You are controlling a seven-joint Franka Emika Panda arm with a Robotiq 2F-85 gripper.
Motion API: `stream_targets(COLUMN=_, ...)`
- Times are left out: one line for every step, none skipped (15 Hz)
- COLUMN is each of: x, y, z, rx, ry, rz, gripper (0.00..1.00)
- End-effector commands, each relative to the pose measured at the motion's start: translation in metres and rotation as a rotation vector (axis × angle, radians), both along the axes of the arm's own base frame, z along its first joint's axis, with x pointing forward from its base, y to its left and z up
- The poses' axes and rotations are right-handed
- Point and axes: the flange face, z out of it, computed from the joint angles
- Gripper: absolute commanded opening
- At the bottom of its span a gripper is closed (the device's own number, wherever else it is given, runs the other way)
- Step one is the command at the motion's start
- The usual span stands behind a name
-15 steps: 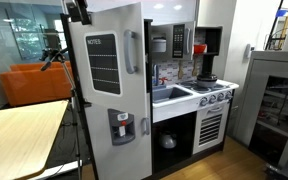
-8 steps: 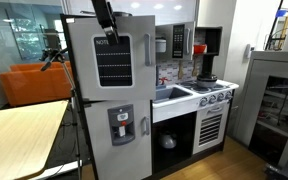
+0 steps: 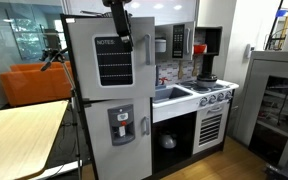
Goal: Close the top fridge door
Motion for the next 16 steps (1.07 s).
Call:
stream_targets(x=0.004, y=-0.031, z=0.006, rx=0.035, ry=-0.087, rz=-0.111, gripper=1.00)
stream_targets(x=0.008, y=-0.041, z=0.007, rx=0.049, ry=-0.106, rz=-0.164, gripper=1.00)
stream_targets(x=0.012, y=-0.051, z=0.009, rx=0.064, ry=-0.119, rz=-0.228, gripper=1.00)
stream_targets(x=0.015, y=-0.059, z=0.007, rx=0.081, ry=-0.126, rz=-0.288, gripper=1.00)
stream_targets(x=0.018, y=-0.066, z=0.007, rx=0.099, ry=-0.135, rz=-0.343, gripper=1.00)
stream_targets(x=0.020, y=-0.071, z=0.006, rx=0.122, ry=-0.147, rz=-0.396, gripper=1.00)
stream_targets(x=0.021, y=-0.075, z=0.004, rx=0.144, ry=-0.159, rz=-0.447, gripper=1.00)
stream_targets(x=0.023, y=-0.078, z=0.003, rx=0.167, ry=-0.174, rz=-0.496, gripper=1.00)
stream_targets(x=0.025, y=-0.080, z=0.003, rx=0.193, ry=-0.191, rz=-0.542, gripper=1.00)
stream_targets(x=0.027, y=-0.081, z=0.004, rx=0.218, ry=-0.205, rz=-0.590, gripper=1.00)
stream_targets(x=0.029, y=-0.082, z=0.005, rx=0.244, ry=-0.218, rz=-0.634, gripper=1.00)
stream_targets(x=0.030, y=-0.083, z=0.005, rx=0.264, ry=-0.231, rz=-0.663, gripper=1.00)
stream_targets(x=0.032, y=-0.083, z=0.006, rx=0.277, ry=-0.247, rz=-0.685, gripper=1.00)
stream_targets(x=0.032, y=-0.083, z=0.006, rx=0.286, ry=-0.258, rz=-0.702, gripper=1.00)
stream_targets(x=0.033, y=-0.083, z=0.005, rx=0.292, ry=-0.272, rz=-0.717, gripper=1.00)
stream_targets(x=0.034, y=-0.083, z=0.005, rx=0.299, ry=-0.283, rz=-0.729, gripper=1.00)
